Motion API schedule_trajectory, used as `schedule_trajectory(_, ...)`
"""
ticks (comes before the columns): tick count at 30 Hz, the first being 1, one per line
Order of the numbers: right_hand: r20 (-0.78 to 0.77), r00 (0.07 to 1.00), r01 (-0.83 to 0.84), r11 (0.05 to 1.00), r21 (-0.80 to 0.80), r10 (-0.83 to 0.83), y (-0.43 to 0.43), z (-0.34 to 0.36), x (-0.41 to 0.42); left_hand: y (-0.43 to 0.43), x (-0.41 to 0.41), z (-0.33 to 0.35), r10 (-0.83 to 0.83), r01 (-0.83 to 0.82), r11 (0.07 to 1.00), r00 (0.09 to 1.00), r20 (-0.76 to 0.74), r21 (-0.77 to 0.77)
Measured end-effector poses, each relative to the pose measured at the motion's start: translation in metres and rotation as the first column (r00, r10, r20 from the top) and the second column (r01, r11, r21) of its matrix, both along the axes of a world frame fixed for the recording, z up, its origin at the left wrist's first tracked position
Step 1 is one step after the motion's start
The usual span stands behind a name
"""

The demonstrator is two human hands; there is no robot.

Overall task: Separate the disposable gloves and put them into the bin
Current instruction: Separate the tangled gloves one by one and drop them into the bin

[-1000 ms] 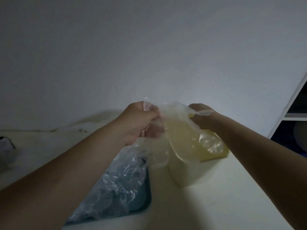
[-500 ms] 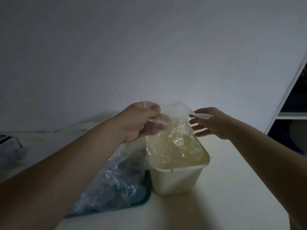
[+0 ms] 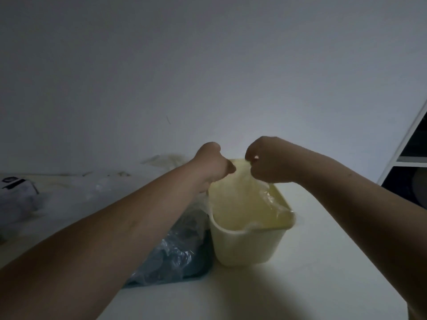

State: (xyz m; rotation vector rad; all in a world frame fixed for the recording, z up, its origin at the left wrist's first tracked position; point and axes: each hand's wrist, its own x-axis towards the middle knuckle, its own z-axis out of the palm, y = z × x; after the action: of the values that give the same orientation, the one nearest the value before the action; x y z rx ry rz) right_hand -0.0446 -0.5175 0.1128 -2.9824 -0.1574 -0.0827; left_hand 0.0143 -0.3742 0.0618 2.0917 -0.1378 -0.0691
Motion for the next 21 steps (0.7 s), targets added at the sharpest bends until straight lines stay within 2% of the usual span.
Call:
schedule_trajectory(2,-0.165,0.985,-0.07,0.986,-0.151,0.045,0.019,-0.003,-0.007,0.011,0.0,0.0,0.015,-0.01,0.997,0.997,0.07,-0.072)
schedule_trajectory(6,-0.342,0.938,-0.181,0.926,-0.33,0.062,0.046,-0.023,-0.006,0.04,-0.018,0.005,0.011,0.005,0.993,0.992,0.127,-0.121)
schedule_trajectory(9,-0.494,0.869,-0.236,0.905,-0.355,0.033,0.055,-0.052,0.011,0.062,-0.031,0.003,-0.008,0.024,0.996,0.982,0.188,-0.083)
schedule_trajectory(13,-0.611,0.788,-0.165,0.933,-0.321,-0.071,0.039,-0.09,0.038,0.099,-0.049,0.001,-0.045,0.04,0.999,0.946,0.32,0.023)
schedule_trajectory(16,-0.534,0.843,-0.121,0.945,-0.303,-0.063,0.035,-0.09,0.041,0.131,-0.06,-0.002,-0.065,0.028,0.995,0.917,0.393,0.099)
schedule_trajectory(21,-0.193,0.981,-0.057,0.981,-0.186,0.021,0.055,-0.047,0.029,0.164,-0.084,-0.019,-0.206,0.065,0.949,0.87,0.449,0.309)
